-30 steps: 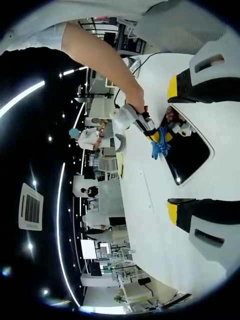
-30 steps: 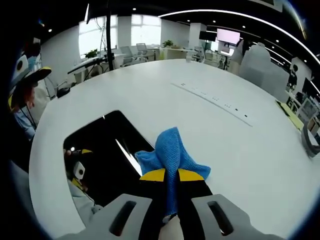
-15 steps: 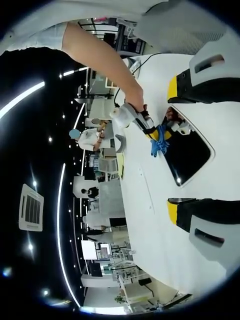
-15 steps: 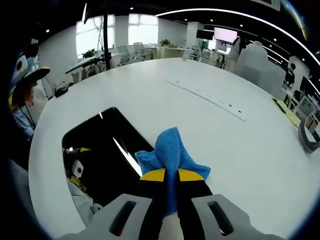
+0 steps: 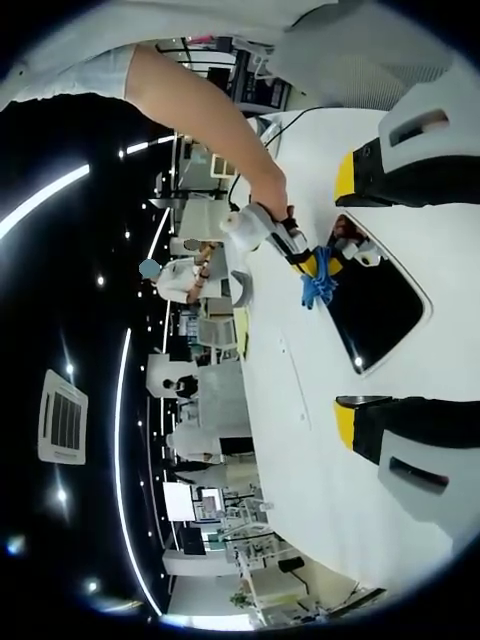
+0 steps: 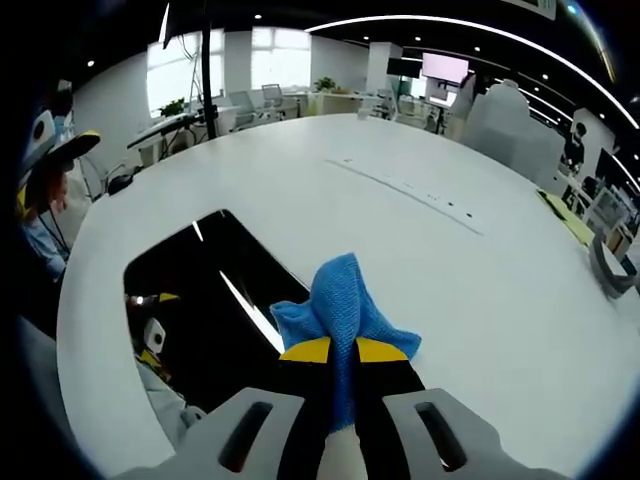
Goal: Wipe the mirror surface with the cleaning cloth until all visible marks leave the cleaned area.
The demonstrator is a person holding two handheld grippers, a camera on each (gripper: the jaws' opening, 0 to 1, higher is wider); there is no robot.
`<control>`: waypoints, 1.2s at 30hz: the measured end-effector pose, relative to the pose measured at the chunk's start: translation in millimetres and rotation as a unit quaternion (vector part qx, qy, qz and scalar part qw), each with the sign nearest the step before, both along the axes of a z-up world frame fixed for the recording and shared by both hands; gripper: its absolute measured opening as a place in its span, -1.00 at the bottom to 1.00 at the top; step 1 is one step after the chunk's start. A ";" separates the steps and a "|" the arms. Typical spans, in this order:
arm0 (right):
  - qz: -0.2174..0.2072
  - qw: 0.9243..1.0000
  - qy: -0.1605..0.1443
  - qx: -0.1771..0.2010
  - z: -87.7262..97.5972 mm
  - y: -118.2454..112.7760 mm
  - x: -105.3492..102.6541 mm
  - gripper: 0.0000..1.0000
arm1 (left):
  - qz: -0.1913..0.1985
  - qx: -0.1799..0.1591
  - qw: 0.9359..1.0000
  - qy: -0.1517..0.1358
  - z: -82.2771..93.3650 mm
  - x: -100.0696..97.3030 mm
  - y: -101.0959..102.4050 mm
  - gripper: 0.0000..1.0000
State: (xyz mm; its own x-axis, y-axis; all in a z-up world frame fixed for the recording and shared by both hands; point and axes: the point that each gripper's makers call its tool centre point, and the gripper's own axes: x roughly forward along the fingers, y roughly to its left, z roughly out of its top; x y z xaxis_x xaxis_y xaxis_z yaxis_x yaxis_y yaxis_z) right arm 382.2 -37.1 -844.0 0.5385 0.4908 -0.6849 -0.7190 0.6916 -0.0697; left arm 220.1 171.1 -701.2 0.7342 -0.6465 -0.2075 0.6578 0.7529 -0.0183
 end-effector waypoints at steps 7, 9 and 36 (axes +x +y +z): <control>-0.005 1.000 0.001 0.001 -0.2 -3.7 -5.1 -0.96 | -0.002 0.000 1.000 -0.001 0.9 0.6 -1.7 0.54; -0.005 1.000 0.001 0.001 -0.4 -4.9 -5.6 -0.96 | -0.003 0.001 1.000 -0.002 1.8 0.4 -2.5 0.54; -0.006 1.000 -0.005 0.001 -0.8 -7.9 -25.1 -0.96 | -0.008 0.001 1.000 -0.006 5.0 -0.5 -4.7 0.53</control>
State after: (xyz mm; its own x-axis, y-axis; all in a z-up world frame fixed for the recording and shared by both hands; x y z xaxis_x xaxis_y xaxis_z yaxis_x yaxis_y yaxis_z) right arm 357.0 -45.0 -844.9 0.5506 0.4861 -0.6787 -0.7099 0.7004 -0.0742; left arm 219.6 166.5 -696.2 0.7259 -0.6579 -0.2006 0.6701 0.7423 -0.0094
